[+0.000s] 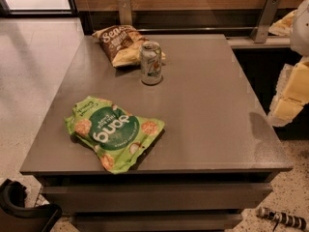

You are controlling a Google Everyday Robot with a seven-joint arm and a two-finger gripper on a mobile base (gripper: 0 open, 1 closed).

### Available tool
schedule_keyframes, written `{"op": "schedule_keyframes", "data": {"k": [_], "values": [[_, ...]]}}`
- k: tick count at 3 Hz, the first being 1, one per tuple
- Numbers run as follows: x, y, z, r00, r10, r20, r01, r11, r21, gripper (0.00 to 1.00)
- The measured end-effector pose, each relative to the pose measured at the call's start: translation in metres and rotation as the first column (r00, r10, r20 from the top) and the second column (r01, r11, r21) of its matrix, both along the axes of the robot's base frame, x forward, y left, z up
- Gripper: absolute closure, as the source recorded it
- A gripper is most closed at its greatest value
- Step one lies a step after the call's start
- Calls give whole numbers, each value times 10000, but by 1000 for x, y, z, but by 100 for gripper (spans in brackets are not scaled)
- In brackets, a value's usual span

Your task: Pick green rice chip bag

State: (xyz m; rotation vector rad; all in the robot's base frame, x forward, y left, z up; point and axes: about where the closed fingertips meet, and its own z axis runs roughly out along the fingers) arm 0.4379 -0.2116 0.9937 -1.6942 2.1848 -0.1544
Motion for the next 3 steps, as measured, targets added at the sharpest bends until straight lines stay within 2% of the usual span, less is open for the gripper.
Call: {"op": "schedule_keyframes", "data": {"k": [1,2,3], "values": [[2,3,0,10000,-10,-18,10,9999,164,0],[14,23,-1,9997,-57,-241,85,9929,1187,0],[24,52,-11,9991,-28,-419,141,9621,2722,0]]}}
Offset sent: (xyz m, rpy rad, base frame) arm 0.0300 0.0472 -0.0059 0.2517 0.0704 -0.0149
